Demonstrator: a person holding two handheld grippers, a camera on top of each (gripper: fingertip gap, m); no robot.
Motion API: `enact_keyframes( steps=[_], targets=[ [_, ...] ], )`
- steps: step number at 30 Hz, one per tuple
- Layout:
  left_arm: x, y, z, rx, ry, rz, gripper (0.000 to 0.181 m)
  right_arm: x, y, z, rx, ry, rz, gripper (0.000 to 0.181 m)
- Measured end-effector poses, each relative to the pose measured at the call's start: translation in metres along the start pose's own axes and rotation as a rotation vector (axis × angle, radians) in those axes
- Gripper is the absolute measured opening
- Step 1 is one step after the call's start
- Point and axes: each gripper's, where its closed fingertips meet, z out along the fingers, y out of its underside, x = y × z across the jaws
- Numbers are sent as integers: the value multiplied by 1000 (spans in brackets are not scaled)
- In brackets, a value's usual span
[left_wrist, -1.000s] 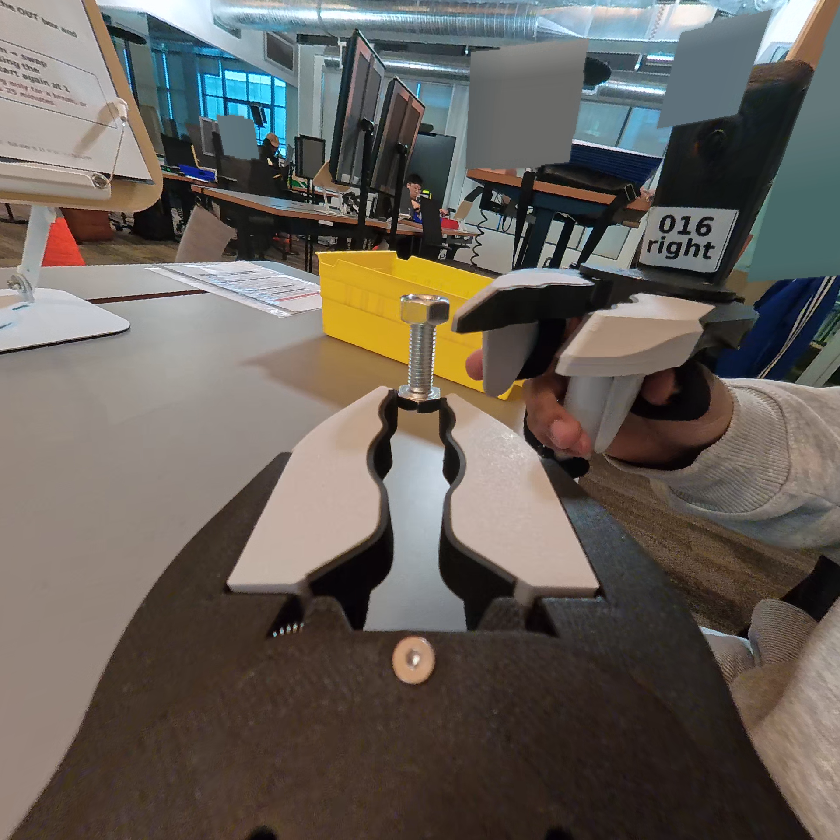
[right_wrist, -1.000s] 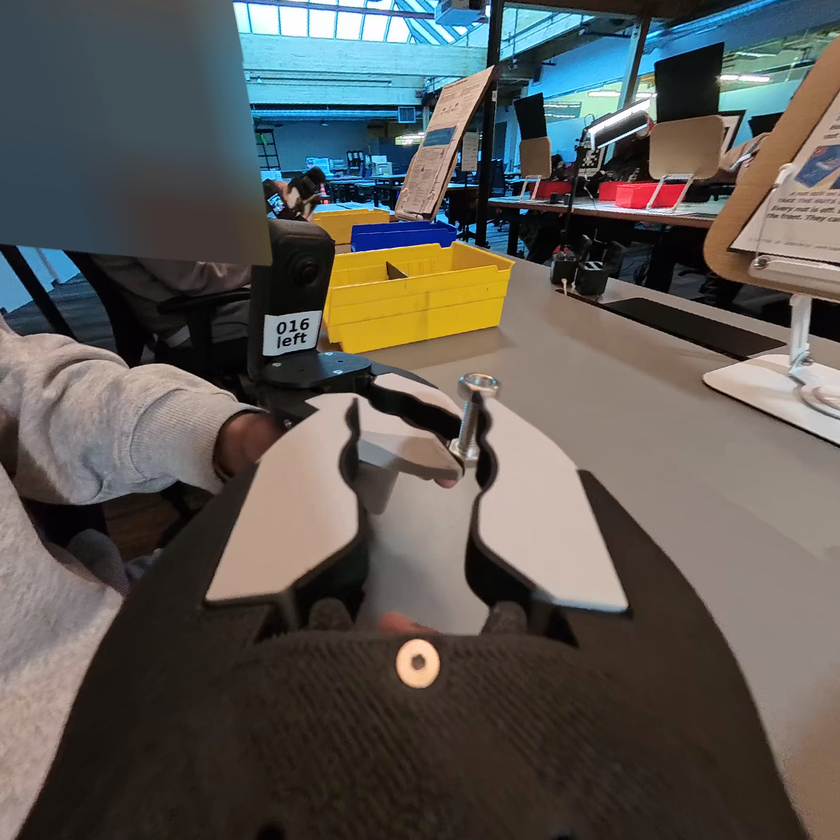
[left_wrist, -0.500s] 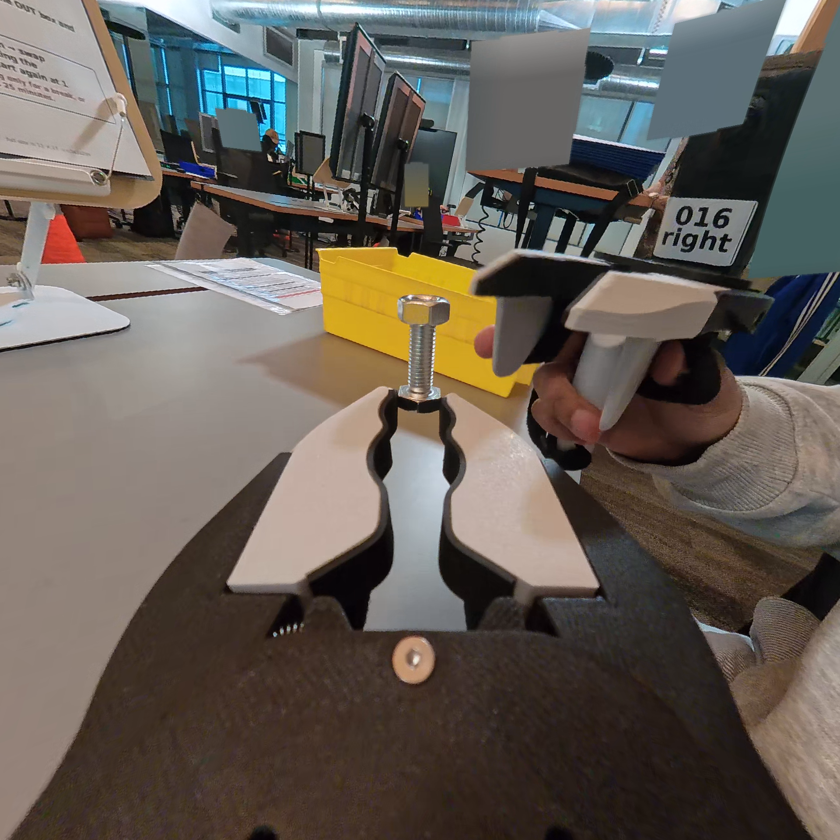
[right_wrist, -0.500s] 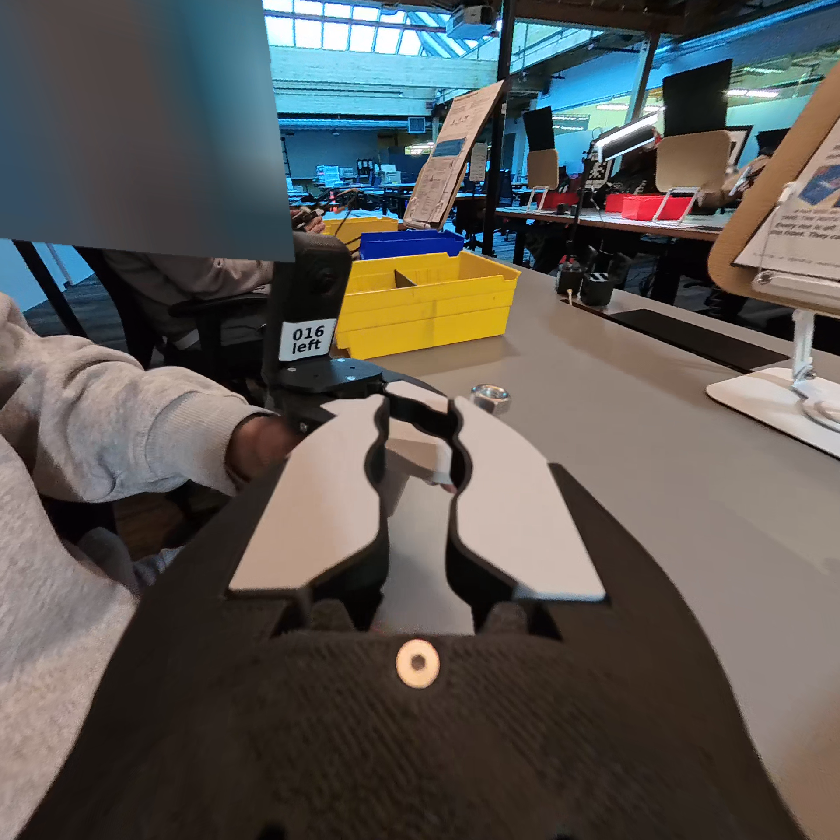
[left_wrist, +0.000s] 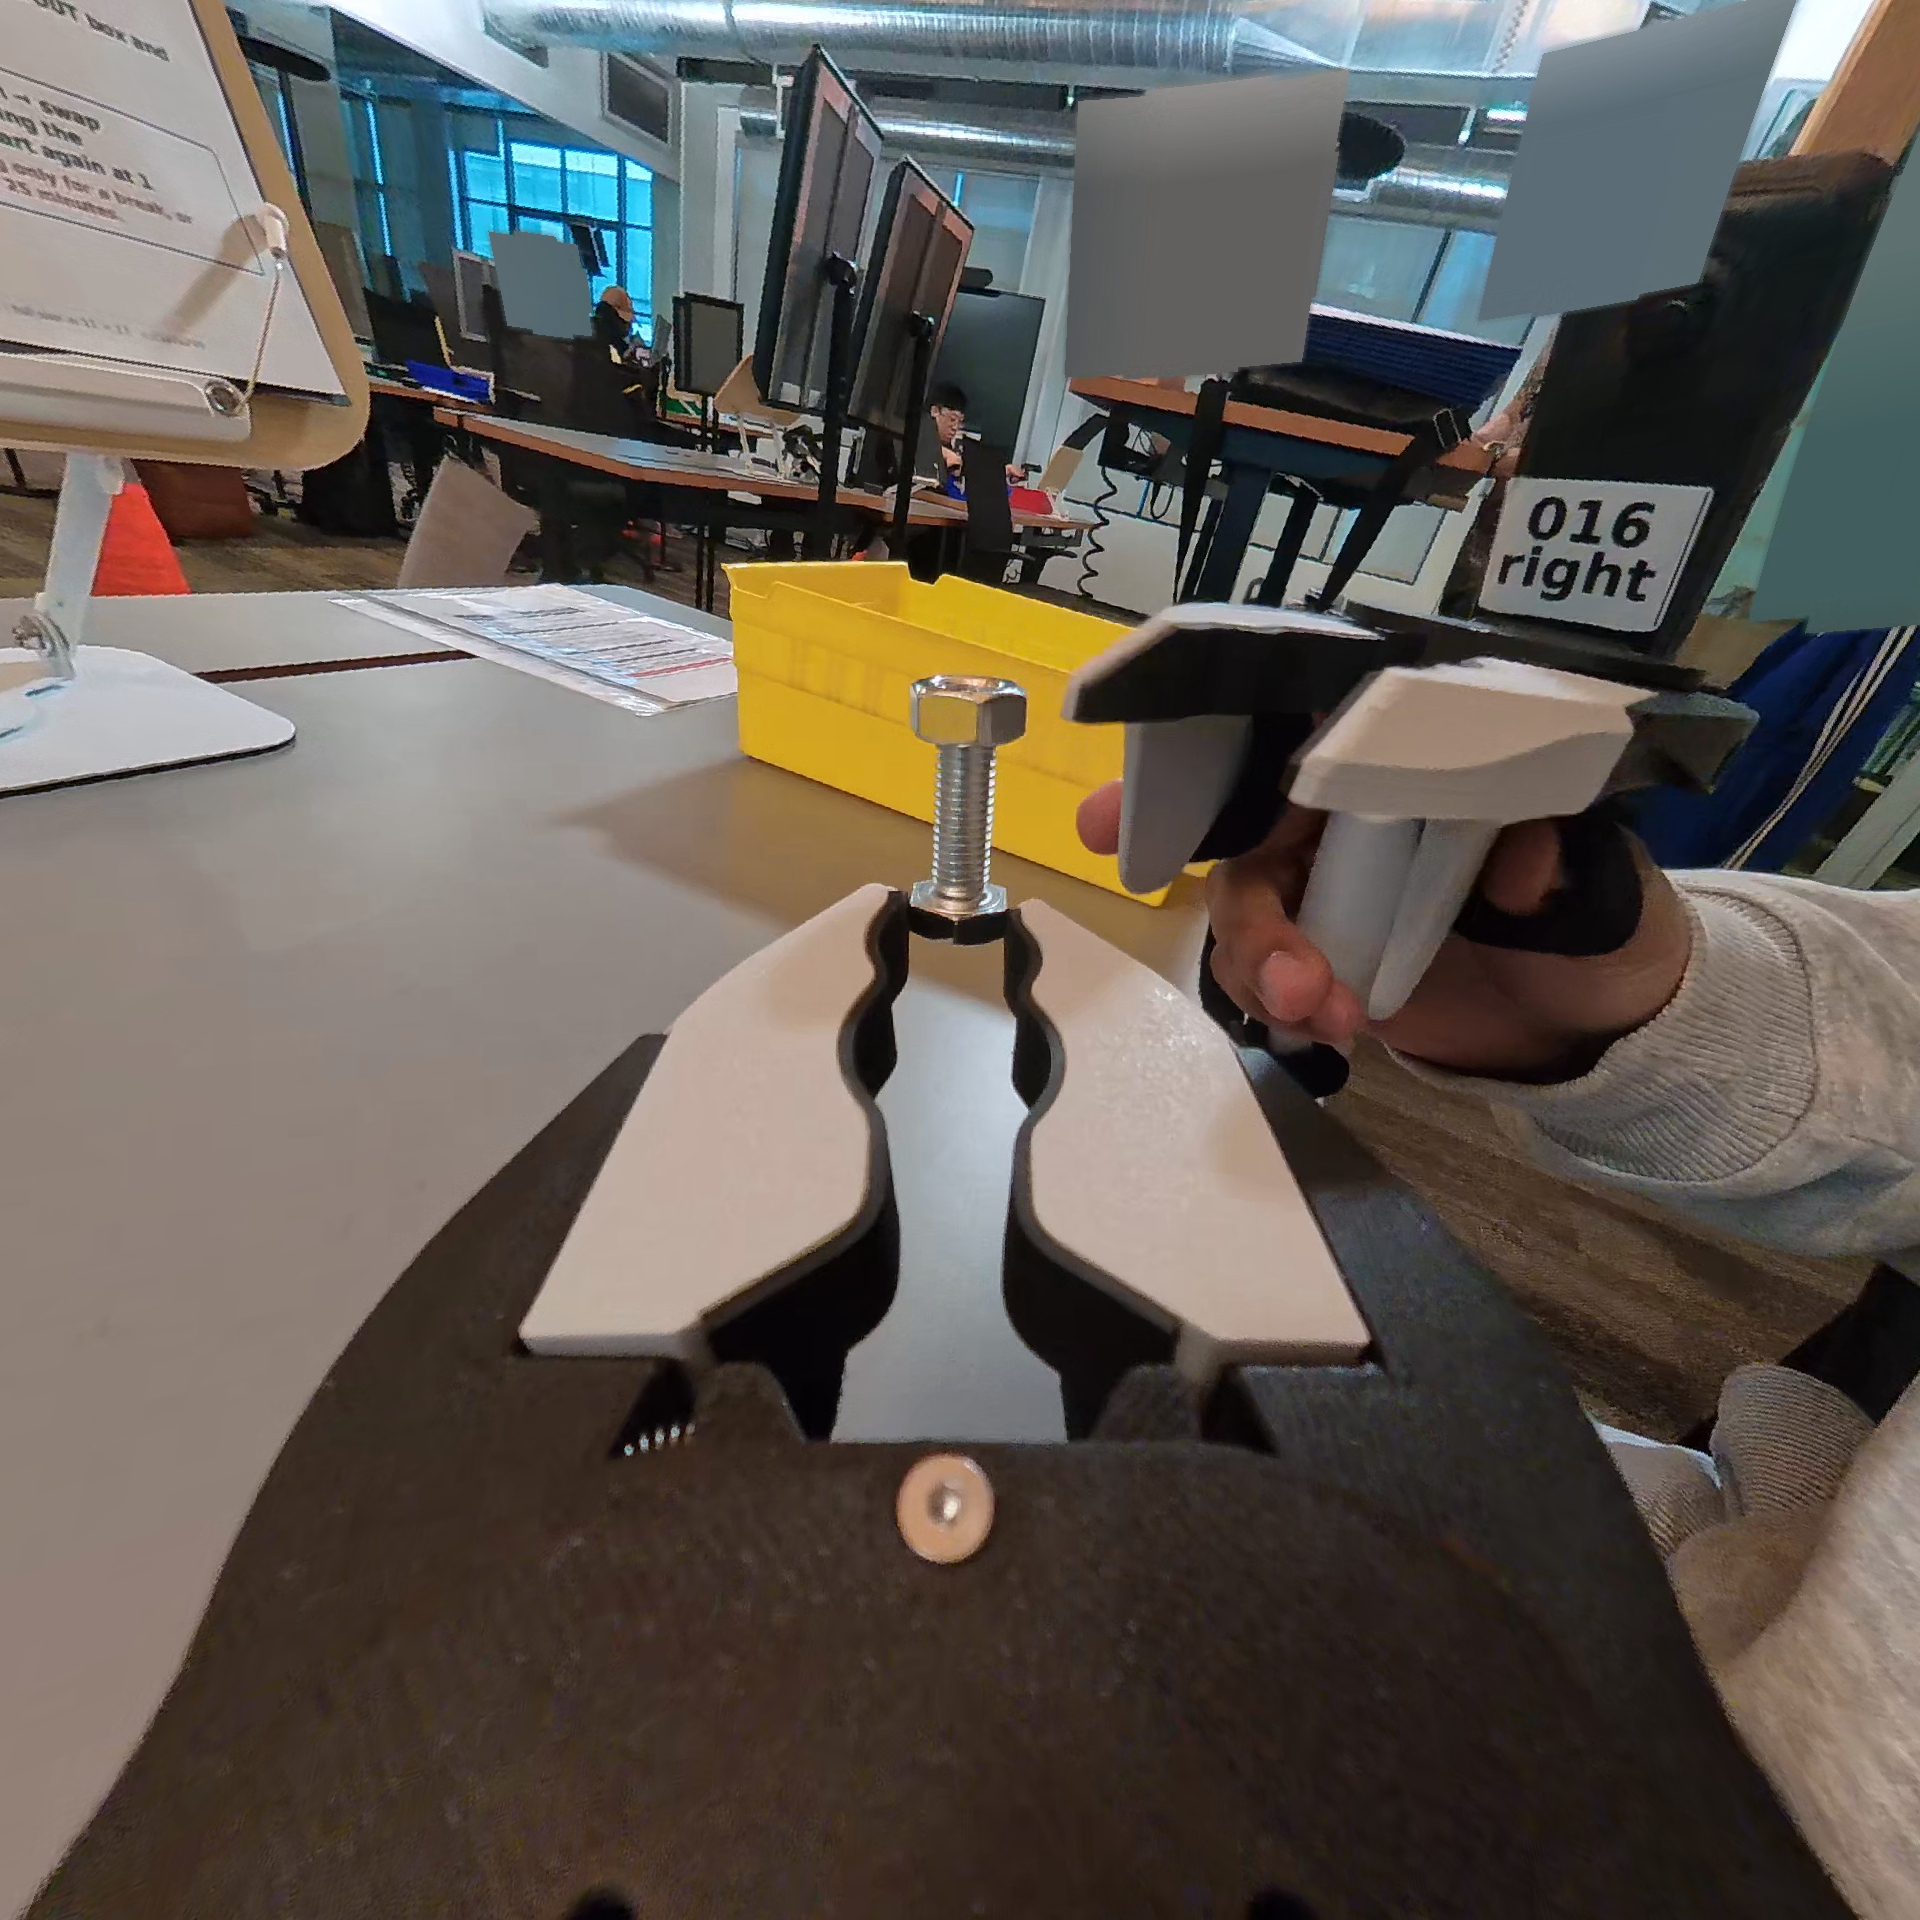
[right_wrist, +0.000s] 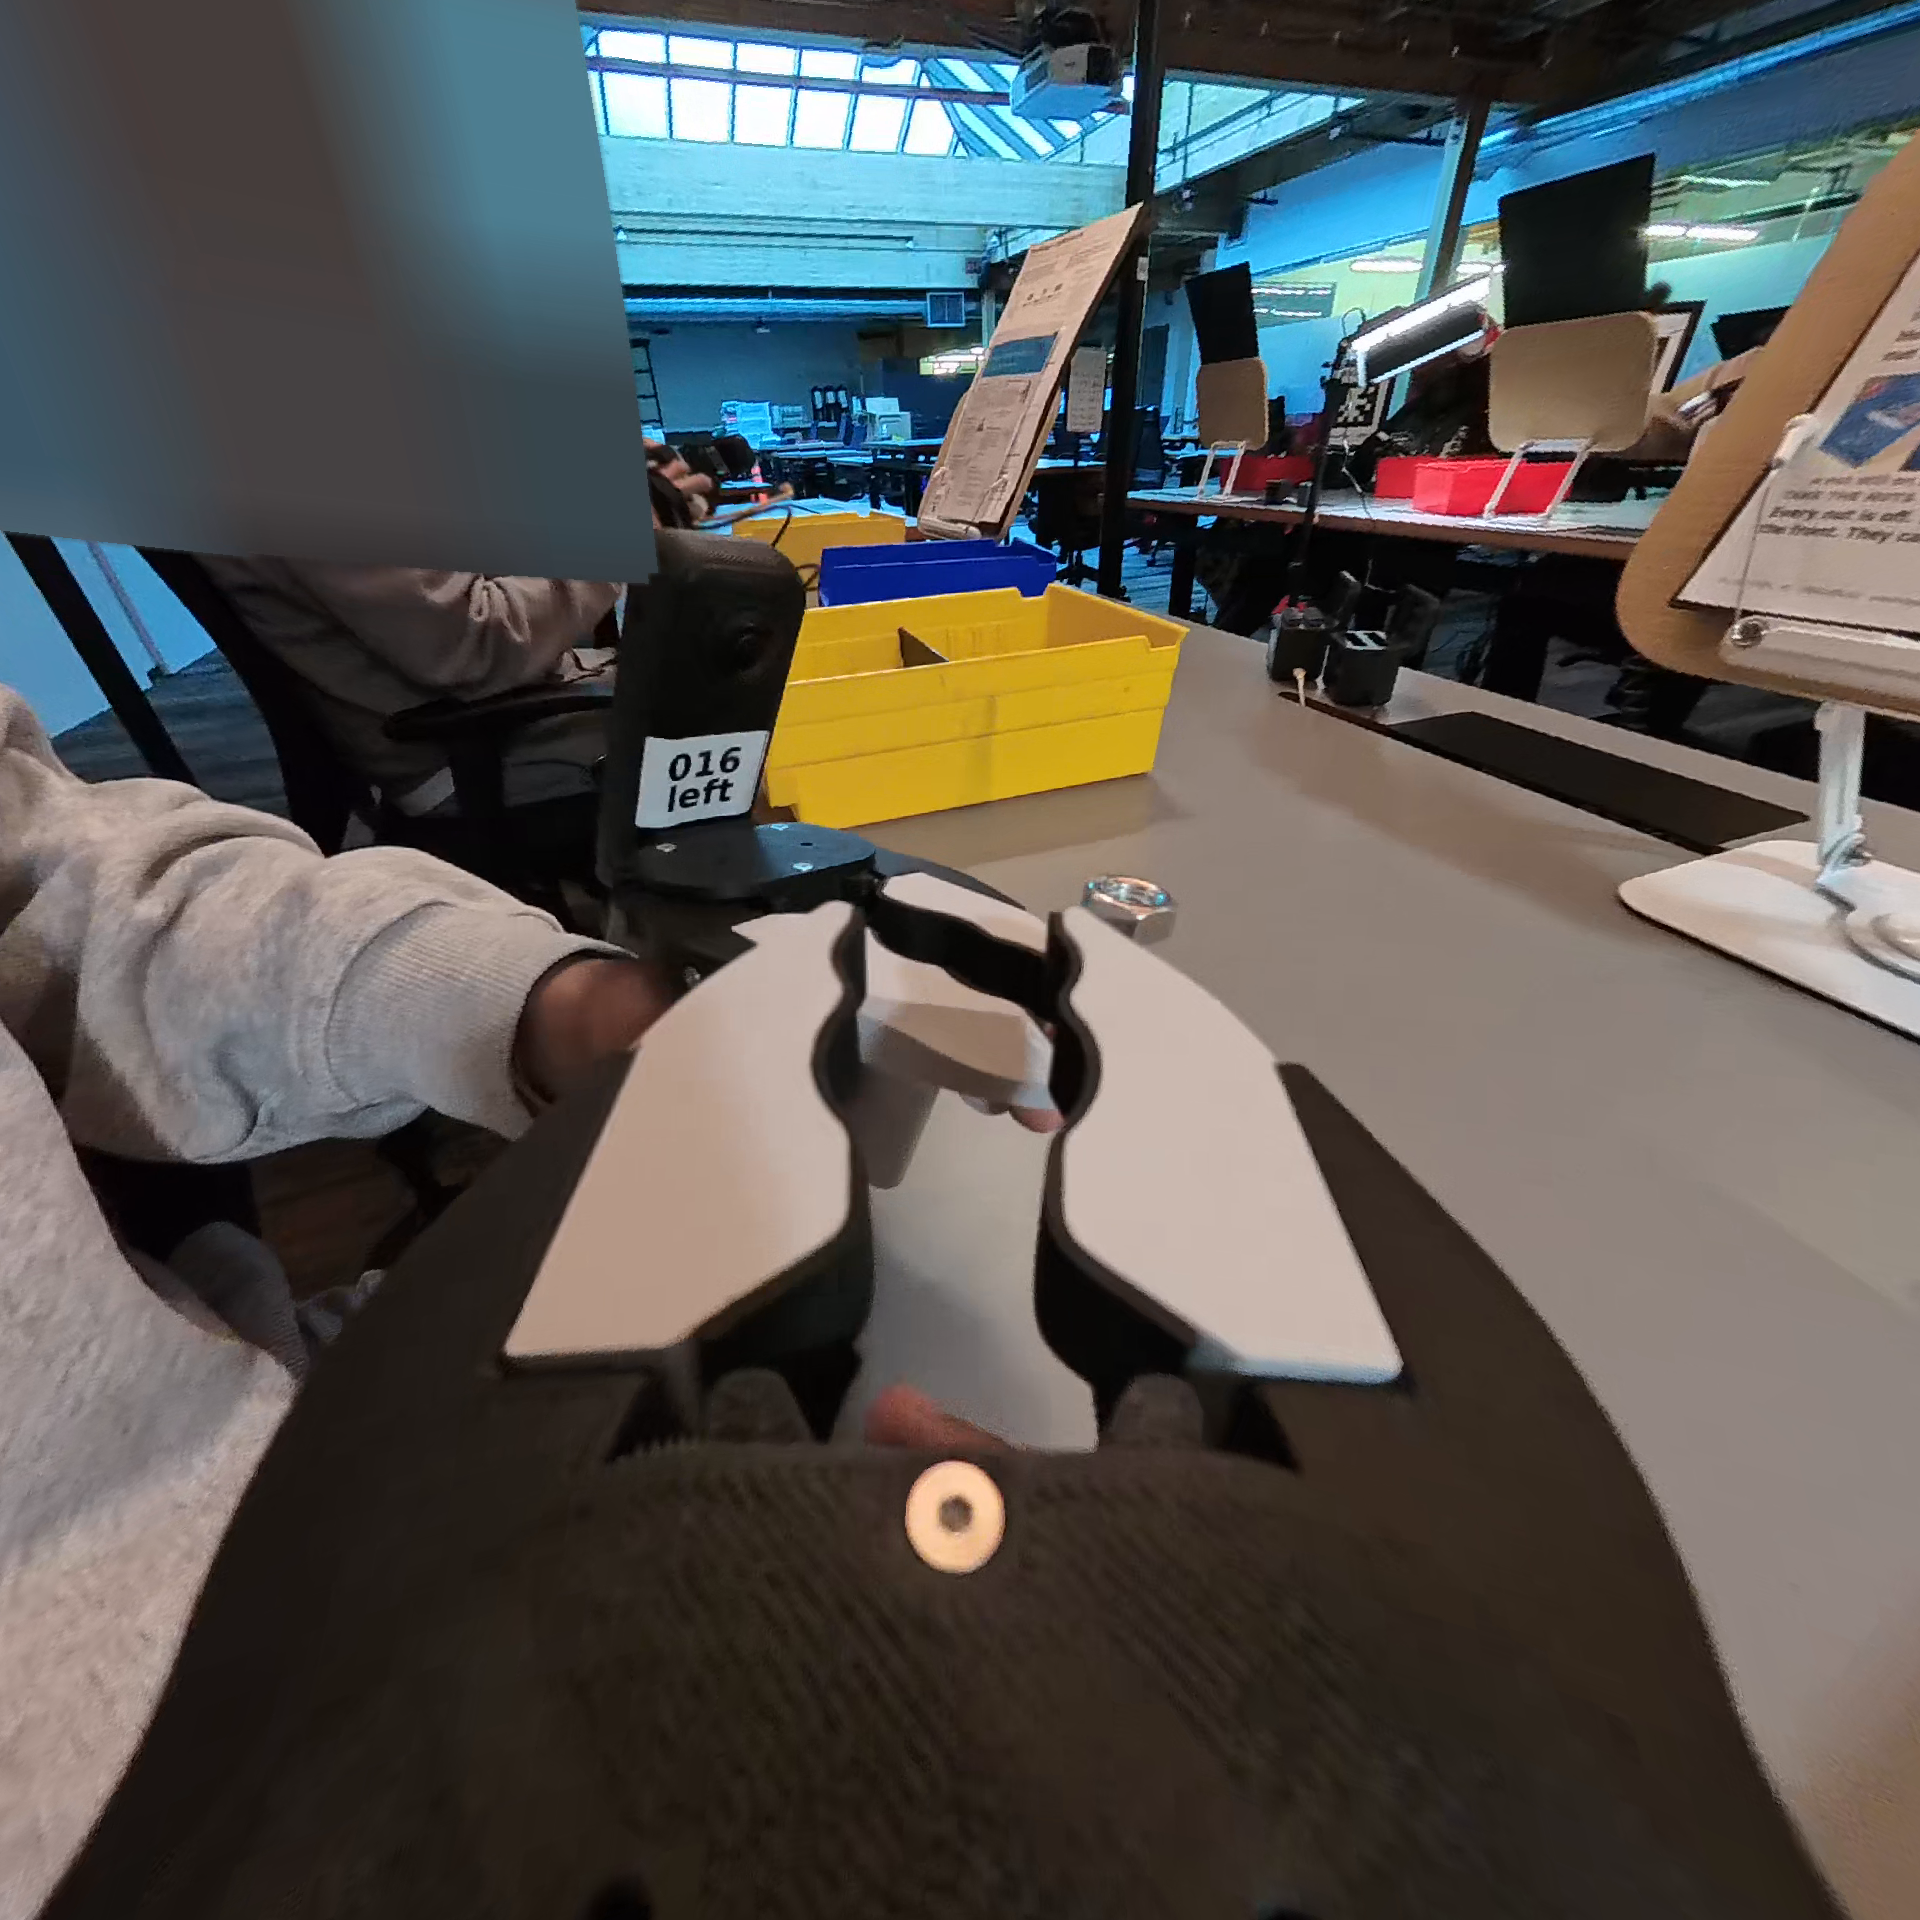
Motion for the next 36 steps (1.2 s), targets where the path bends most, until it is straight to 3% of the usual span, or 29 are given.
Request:
enact_keyframes(
  steps=[2, 6, 8, 12, 16, 18, 24, 27, 29, 31, 36],
  targets=[
    [1, 0, 0, -3, 1, 10, 19, 4, -2, -1, 11, 18, 7, 34],
    [5, 1, 1, -10, 12, 35, 18, 14, -5, -2, 43, 85, 11, 63],
    [5, 1, 1, -12, 12, 39, 18, 13, -2, 0, 29, 78, 19, 69],
    [2, 0, 0, -3, 3, 19, 19, 6, 1, 2, 10, 46, 9, 61],
    [1, 0, 0, -1, 0, 8, 19, 4, 0, -2, 2, 27, 0, 33],
    [2, 0, 0, -4, 3, 17, 19, 7, -2, -2, 10, 35, 13, 33],
    [3, 1, 1, -6, 6, 23, 19, 11, 0, 1, 17, 67, 8, 64],
    [0, 0, 0, -1, -1, 0, 18, 5, 3, 2, 2, 38, -1, 54],
    [0, 0, 0, -1, 0, 2, 19, 1, 2, 0, -5, 19, -21, 31],
    [2, 0, 0, -4, 3, 14, 19, 3, 0, -1, 0, 34, -29, 28],
    [5, 1, 1, -8, 11, 28, 19, 13, -3, -1, 35, 90, -13, 63]
  ],
)
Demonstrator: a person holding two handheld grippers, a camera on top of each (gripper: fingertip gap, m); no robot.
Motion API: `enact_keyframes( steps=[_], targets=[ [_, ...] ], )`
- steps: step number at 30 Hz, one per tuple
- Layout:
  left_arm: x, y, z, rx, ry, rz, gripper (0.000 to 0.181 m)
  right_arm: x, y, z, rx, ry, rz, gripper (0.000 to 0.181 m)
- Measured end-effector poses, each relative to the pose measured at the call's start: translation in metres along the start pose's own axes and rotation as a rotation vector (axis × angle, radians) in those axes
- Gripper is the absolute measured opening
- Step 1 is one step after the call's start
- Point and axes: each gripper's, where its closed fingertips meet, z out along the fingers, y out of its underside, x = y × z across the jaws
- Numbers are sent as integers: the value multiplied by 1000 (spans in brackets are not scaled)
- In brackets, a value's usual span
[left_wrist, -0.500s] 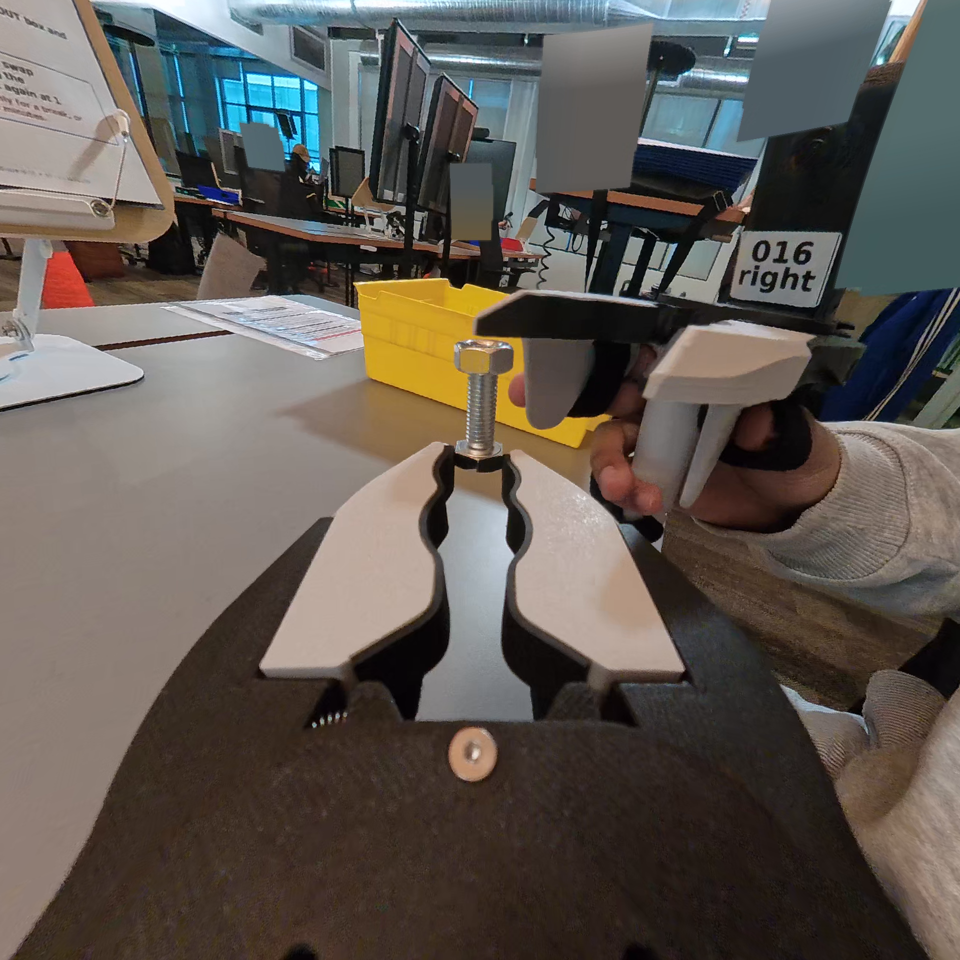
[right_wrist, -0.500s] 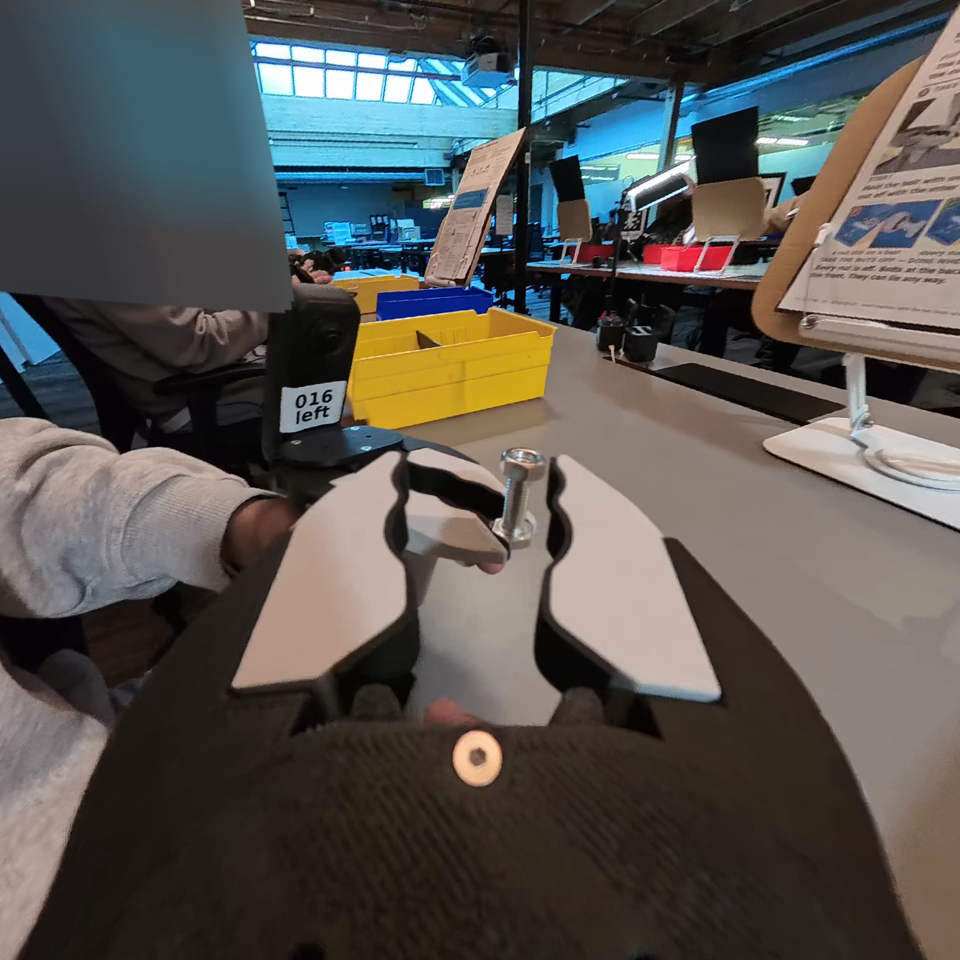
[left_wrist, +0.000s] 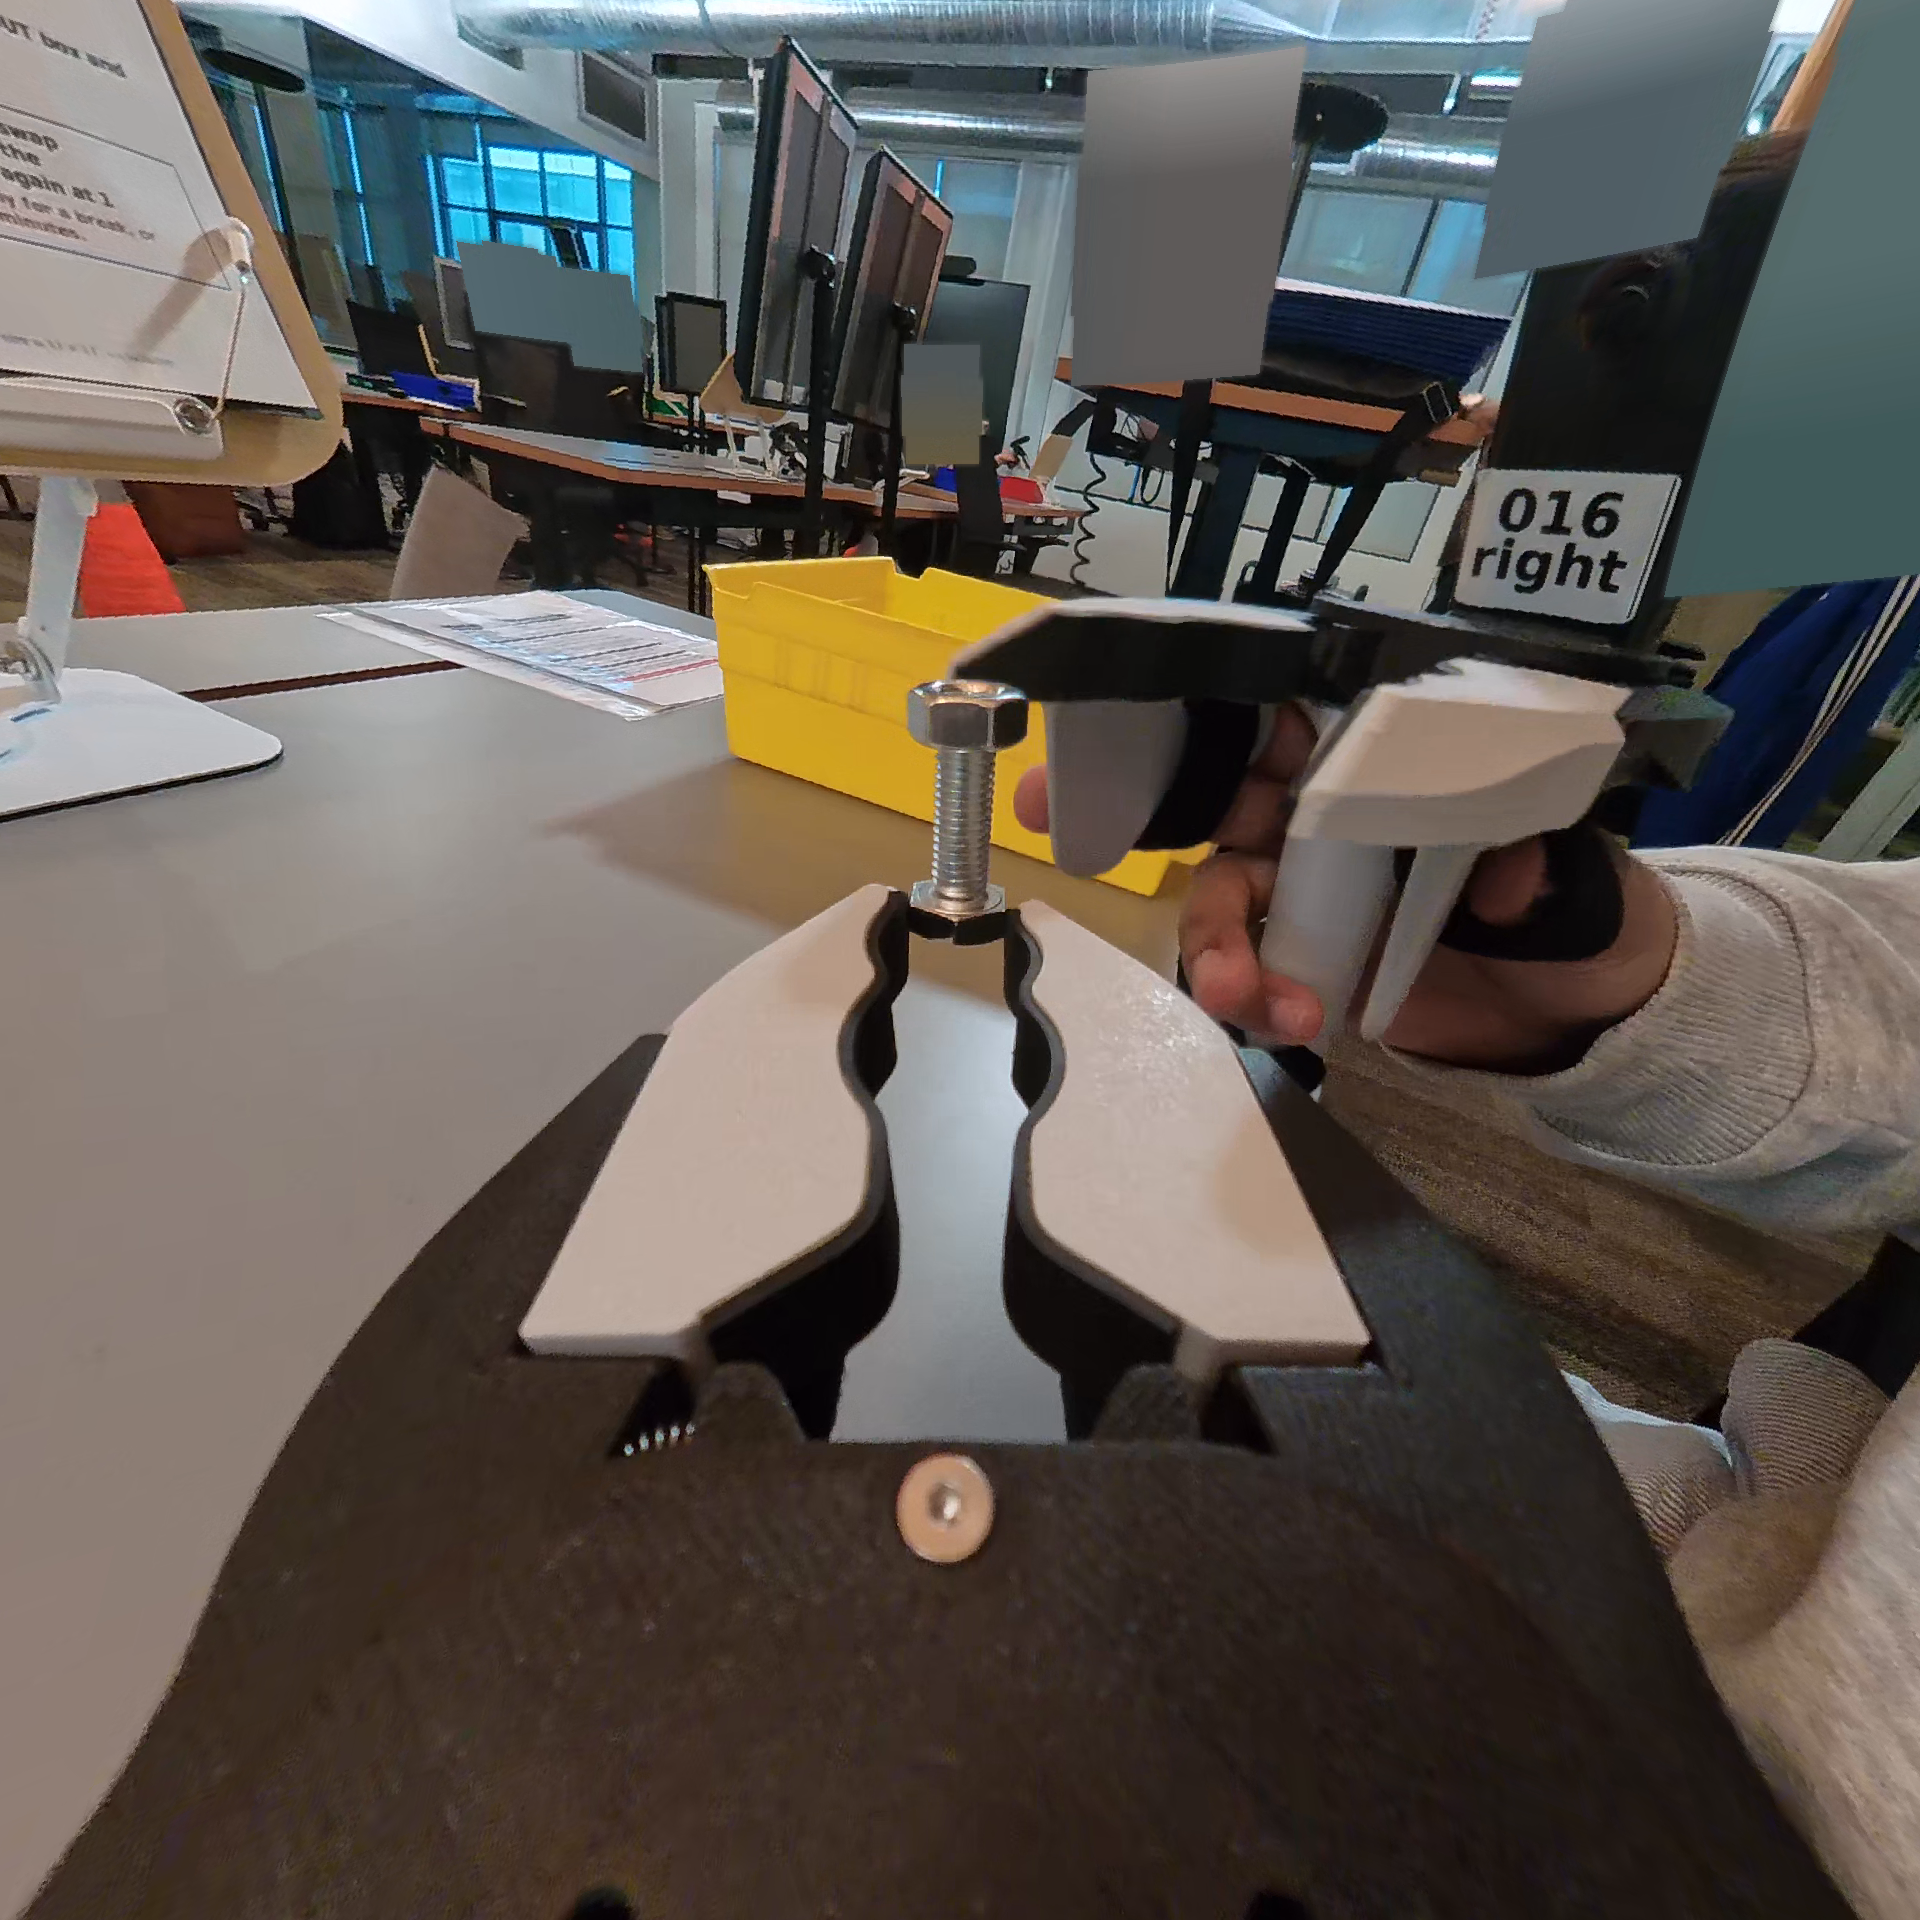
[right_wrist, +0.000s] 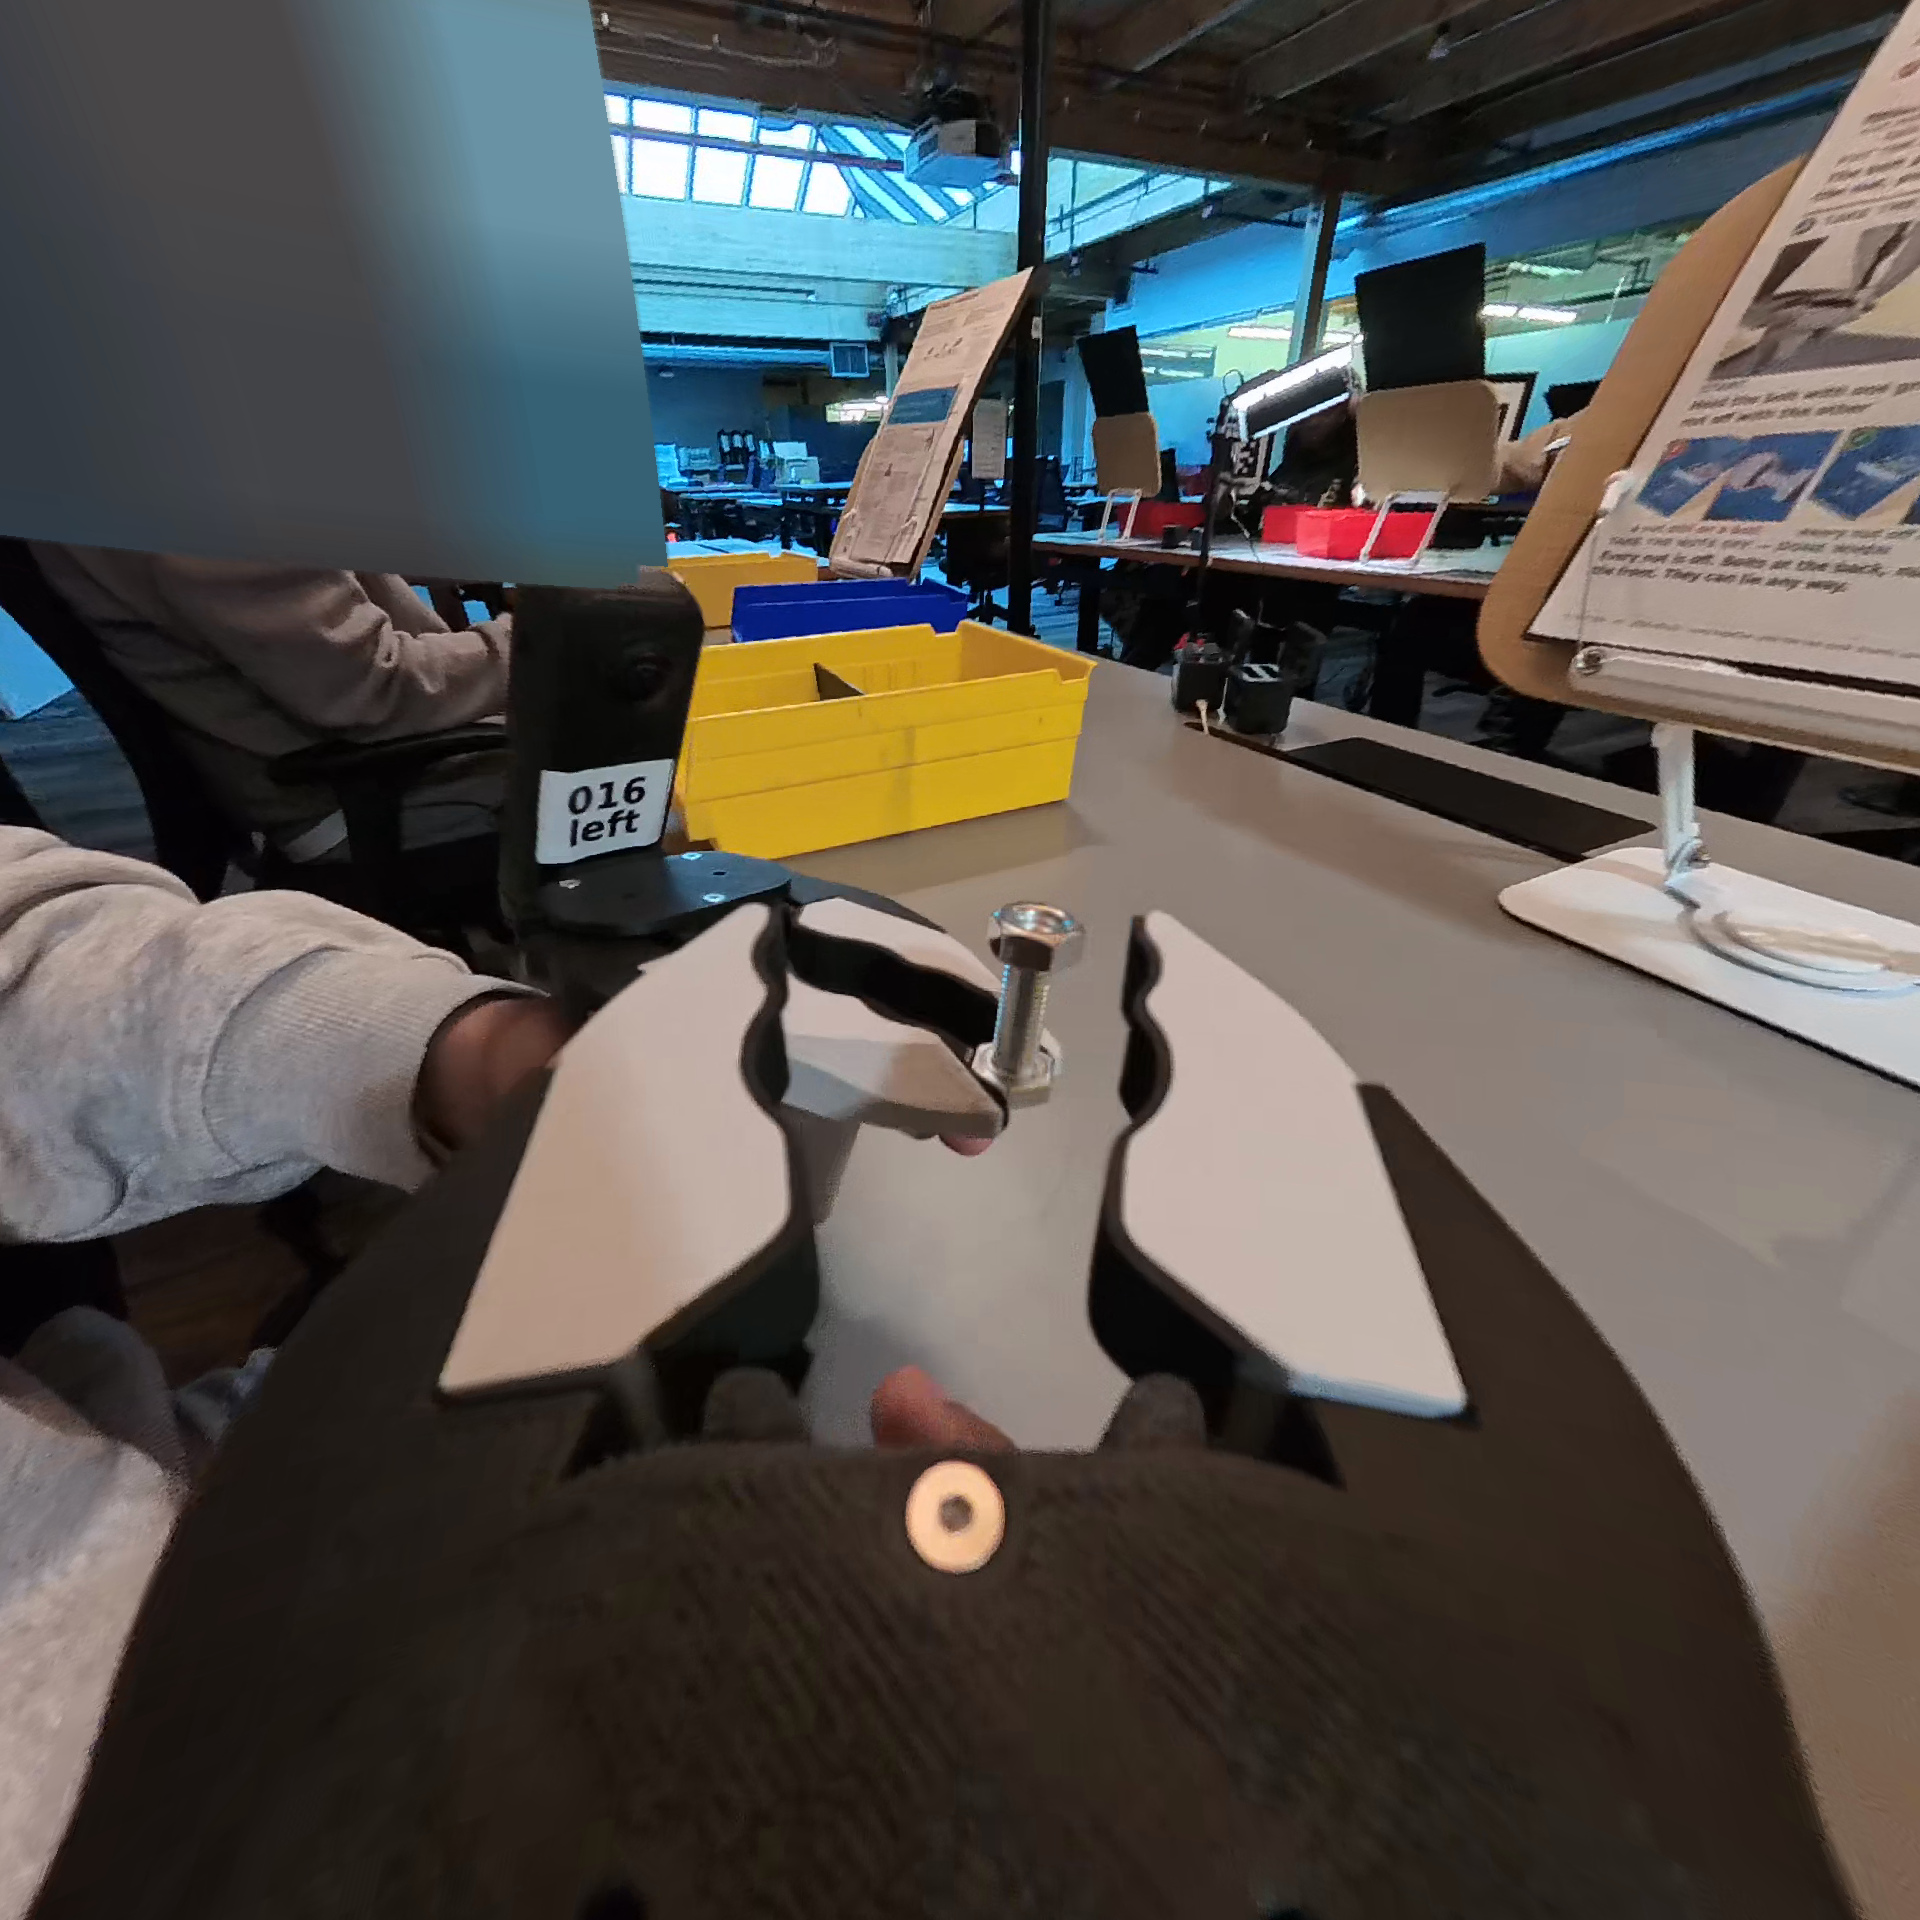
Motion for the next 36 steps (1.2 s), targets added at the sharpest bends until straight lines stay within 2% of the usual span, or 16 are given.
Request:
enact_keyframes(
  steps=[4, 6, 7, 12, 15, 18, 22, 24, 26, 29, 34, 36],
  targets=[
    [-4, -1, -1, 6, -12, -28, 19, -11, 4, 2, -23, -62, 3, 57],
    [-5, -1, -1, 9, -12, -30, 19, -15, 4, -1, -37, -88, -32, 35],
    [-4, -1, -1, 8, -11, -26, 19, -15, 3, -1, -41, -86, -42, 30],
    [-1, 0, 0, 2, -1, -5, 18, -3, 0, 0, -7, -1, -44, 54],
    [-2, 0, -1, 5, -3, -14, 18, -7, 8, 4, -43, -41, -15, 68],
    [-4, -1, -1, 9, -11, -30, 19, -11, 10, 4, -45, -53, -16, 64],
    [-3, -1, -1, 7, -8, -26, 19, -10, 7, -1, -46, -57, -36, 30],
    [-2, 0, -1, 4, -5, -16, 19, -4, 3, -2, -16, -23, -26, 38],
    [0, 0, 0, 1, -1, -7, 19, 2, -1, -3, 18, 8, -20, 56],
    [0, 0, 0, -1, -1, -5, 18, 1, 2, 0, 15, -4, -2, 72],
    [-2, 0, -1, 3, -7, -19, 18, -14, 5, 2, -5, -78, 11, 61],
    [-2, 0, -1, 3, -6, -16, 18, -17, 2, -1, 1, -101, 9, 41]
  ],
)
